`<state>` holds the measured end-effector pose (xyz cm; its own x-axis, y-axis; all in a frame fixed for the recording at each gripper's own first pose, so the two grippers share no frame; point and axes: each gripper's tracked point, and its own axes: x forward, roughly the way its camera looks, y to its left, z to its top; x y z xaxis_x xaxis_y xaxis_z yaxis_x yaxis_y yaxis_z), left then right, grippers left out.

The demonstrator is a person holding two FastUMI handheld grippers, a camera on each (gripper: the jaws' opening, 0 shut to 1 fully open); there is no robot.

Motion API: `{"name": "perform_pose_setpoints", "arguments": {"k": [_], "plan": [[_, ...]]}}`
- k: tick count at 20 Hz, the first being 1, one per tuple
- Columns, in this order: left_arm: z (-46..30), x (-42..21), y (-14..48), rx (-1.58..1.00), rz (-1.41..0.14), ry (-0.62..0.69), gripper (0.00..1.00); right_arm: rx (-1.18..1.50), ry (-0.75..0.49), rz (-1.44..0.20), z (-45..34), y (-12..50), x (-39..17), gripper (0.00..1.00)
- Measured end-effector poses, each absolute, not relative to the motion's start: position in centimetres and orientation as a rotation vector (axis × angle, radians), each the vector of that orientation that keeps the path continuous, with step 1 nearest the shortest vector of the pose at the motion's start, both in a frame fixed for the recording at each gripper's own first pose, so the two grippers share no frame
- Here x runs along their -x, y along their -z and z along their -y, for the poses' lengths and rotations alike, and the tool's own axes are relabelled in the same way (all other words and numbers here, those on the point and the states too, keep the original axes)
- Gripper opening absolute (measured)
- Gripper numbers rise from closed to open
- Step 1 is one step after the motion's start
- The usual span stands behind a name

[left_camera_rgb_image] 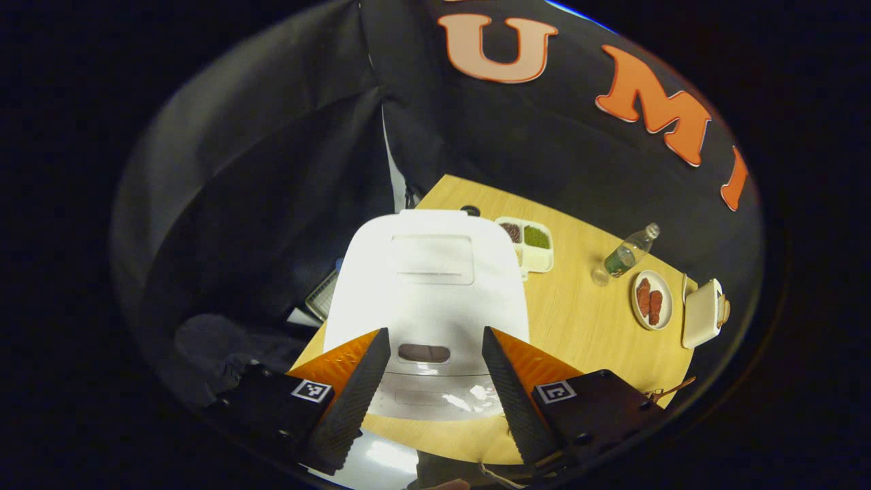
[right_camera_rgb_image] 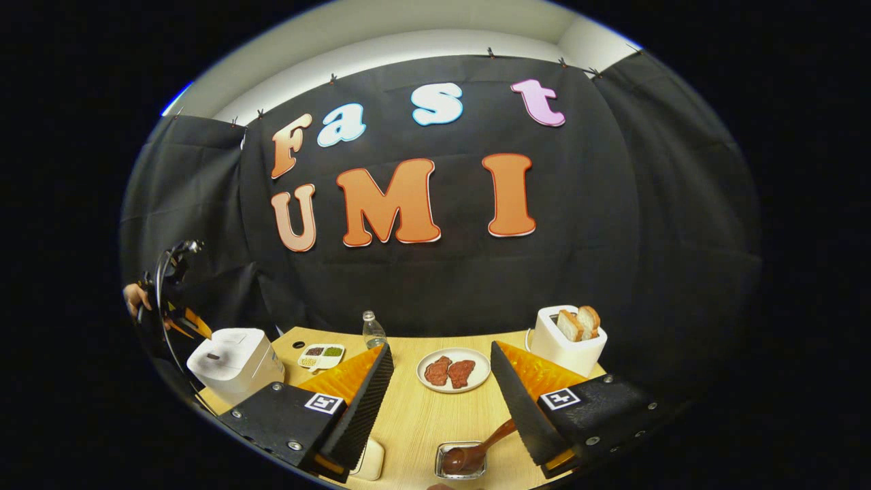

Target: Close the left gripper, press the button to open the rice cooker; take a wooden spoon from the chopstick holder with the right hand, scoop a spoonful of rice and pour it into the rice cooker, then put the wooden spoon back into the chopstick holder.

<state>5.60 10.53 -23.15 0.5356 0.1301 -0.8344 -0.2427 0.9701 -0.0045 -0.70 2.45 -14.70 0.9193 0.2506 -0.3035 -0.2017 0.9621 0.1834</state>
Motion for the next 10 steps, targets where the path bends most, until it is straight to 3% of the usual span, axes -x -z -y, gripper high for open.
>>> {"name": "perform_pose_setpoints", "arguments": {"k": [4, 10], "plan": [[-8.1, -6.6, 13.6, 0.079, -0.685, -0.159, 0.95, -0.120, -0.247, -0.246, -4.1, 10.8, -0.4, 0.90], [-4.2, -6.8, 7.5, 0.043, -0.341, -0.078, 0.93, -0.109, -0.299, -0.180, -7.4, 8.7, -1.0, 0.90]]}}
